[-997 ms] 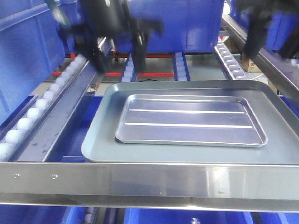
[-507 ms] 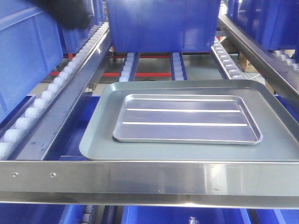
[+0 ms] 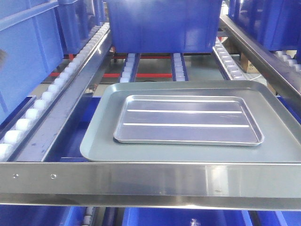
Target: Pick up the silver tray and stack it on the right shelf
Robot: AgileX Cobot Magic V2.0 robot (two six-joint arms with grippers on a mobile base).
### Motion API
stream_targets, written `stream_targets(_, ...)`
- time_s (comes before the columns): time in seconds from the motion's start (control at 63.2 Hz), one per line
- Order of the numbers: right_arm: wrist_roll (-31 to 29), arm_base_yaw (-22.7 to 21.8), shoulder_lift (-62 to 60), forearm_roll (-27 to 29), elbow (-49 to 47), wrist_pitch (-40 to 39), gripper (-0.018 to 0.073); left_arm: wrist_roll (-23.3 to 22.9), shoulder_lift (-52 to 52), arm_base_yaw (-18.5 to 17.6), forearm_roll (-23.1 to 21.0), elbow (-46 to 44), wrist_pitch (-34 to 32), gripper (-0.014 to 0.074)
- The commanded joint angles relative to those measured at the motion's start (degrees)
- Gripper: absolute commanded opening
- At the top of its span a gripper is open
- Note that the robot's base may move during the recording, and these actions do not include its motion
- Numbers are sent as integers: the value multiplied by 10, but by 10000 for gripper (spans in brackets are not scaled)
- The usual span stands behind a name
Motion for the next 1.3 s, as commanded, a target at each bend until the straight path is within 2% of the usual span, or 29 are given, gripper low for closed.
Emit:
stream_targets(0.0, -12, -3, -57, -1, -15, -39, 50, -2, -71, -4, 8, -13, -25, -101)
stream_targets(0.19, -12, -3, -203, -1, -15, -41, 50, -2, -227, -4, 8, -13, 14, -101)
stream_targets(0.348, -12, -3, -265, -1, -15, -43, 50, -2, -304, -4, 9, -13, 30, -101)
stream_targets(0.982, -11, -3, -267, -1, -15, -44, 50, -2, -314, -4, 2, -11, 31, -101)
stream_targets(1.077, -11, -3, -267, -1, -15, -44, 50, -2, -315, -4, -35, -10, 34, -101)
stream_targets(1.108, -11, -3, -267, -1, -15, -44, 50, 10, -317, -4, -50, -10, 33, -101)
stream_targets(1.187, -11, -3, -267, -1, -15, -44, 50, 134, -326, -3, -104, -10, 27, -101)
stream_targets(1.219, -11, -3, -267, -1, -15, -44, 50, 167, -329, -2, -131, -9, 27, -101)
stream_targets(1.235, -11, -3, -267, -1, -15, -44, 50, 177, -330, -2, -146, -7, 27, -101)
stream_targets(1.282, -11, -3, -267, -1, -15, -44, 50, 194, -337, -1, -155, -1, 27, -101)
